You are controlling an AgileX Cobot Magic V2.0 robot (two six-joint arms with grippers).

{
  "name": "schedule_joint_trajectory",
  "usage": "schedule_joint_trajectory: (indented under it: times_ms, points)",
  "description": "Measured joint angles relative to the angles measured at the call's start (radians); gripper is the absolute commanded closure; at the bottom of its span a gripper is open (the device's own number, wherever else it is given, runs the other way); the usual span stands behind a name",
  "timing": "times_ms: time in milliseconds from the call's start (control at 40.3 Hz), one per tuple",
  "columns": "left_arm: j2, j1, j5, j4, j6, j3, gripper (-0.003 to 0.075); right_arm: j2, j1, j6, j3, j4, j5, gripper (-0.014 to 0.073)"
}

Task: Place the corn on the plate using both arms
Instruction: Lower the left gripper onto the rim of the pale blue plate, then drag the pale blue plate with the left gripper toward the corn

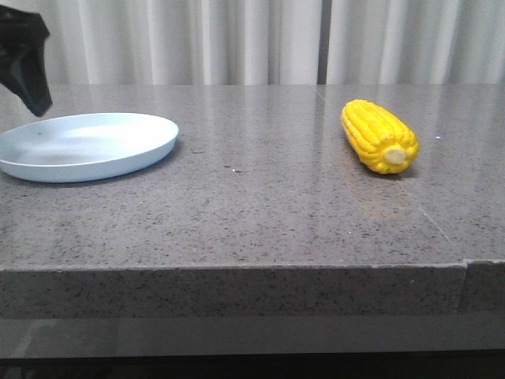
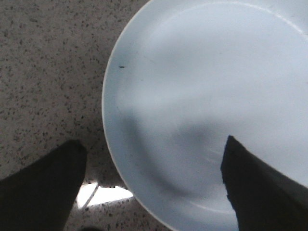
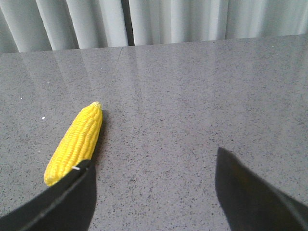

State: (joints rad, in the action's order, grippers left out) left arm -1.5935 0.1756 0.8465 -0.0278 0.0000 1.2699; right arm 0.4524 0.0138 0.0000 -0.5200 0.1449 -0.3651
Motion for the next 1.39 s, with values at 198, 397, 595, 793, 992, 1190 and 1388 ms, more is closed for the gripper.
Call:
schedule_joint_trajectory:
  times_ms: [198, 397, 595, 793, 992, 1190, 1388]
  points:
    - [-0.088, -0.028, 0.002, -0.002, 0.0, 0.031, 0.0174, 0.0, 0.0, 0.0, 0.0, 0.0, 0.0, 0.0044]
    - [-0.117, -0.033, 0.008, -0.009, 0.0, 0.031, 0.0282, 0.0, 0.0, 0.0, 0.0, 0.0, 0.0, 0.0044]
    - [-0.137, -0.033, 0.009, -0.016, 0.0, 0.037, 0.0452, 0.0, 0.0, 0.0, 0.0, 0.0, 0.0, 0.0044]
    - [-0.141, -0.033, 0.011, -0.015, 0.0, 0.045, 0.0738, 0.0, 0.0, 0.0, 0.0, 0.0, 0.0, 0.0044]
    - [-0.139, -0.033, 0.012, -0.053, 0.0, 0.094, 0.074, 0.0, 0.0, 0.0, 0.0, 0.0, 0.0, 0.0044]
    - [-0.114, -0.013, 0.032, -0.144, 0.0, 0.174, 0.074, 0.0, 0.0, 0.0, 0.0, 0.0, 0.0, 0.0044]
    - [-0.126, 0.099, 0.016, -0.221, 0.0, 0.215, 0.074, 0.0, 0.0, 0.0, 0.0, 0.0, 0.0, 0.0044]
